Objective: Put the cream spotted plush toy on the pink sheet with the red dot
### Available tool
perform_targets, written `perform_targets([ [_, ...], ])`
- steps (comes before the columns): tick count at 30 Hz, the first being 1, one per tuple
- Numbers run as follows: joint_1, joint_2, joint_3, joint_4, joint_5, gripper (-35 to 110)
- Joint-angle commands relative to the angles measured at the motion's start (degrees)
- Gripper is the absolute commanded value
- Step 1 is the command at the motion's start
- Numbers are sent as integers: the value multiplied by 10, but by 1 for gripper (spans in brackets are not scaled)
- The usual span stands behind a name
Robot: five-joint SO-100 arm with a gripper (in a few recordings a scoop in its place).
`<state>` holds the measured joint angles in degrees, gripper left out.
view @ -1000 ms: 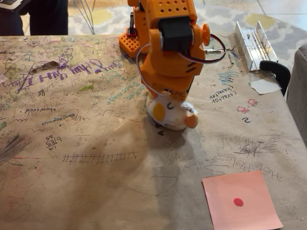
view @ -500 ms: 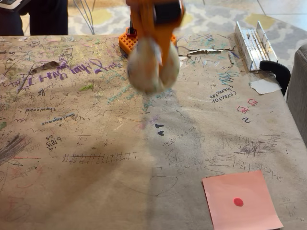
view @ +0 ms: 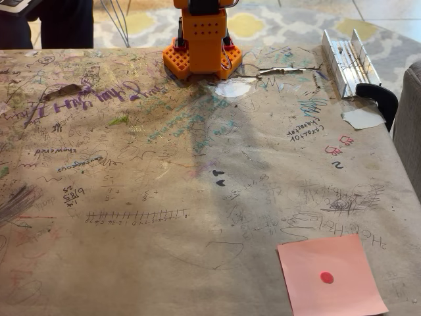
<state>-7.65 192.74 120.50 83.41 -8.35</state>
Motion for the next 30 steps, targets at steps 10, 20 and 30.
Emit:
perform_targets([
  [10, -89, 5, -213, -24, 48, 0],
  [20, -59, -45, -85, -196, 50, 0],
  [30, 25, -1111, -485, 4, -49, 69],
])
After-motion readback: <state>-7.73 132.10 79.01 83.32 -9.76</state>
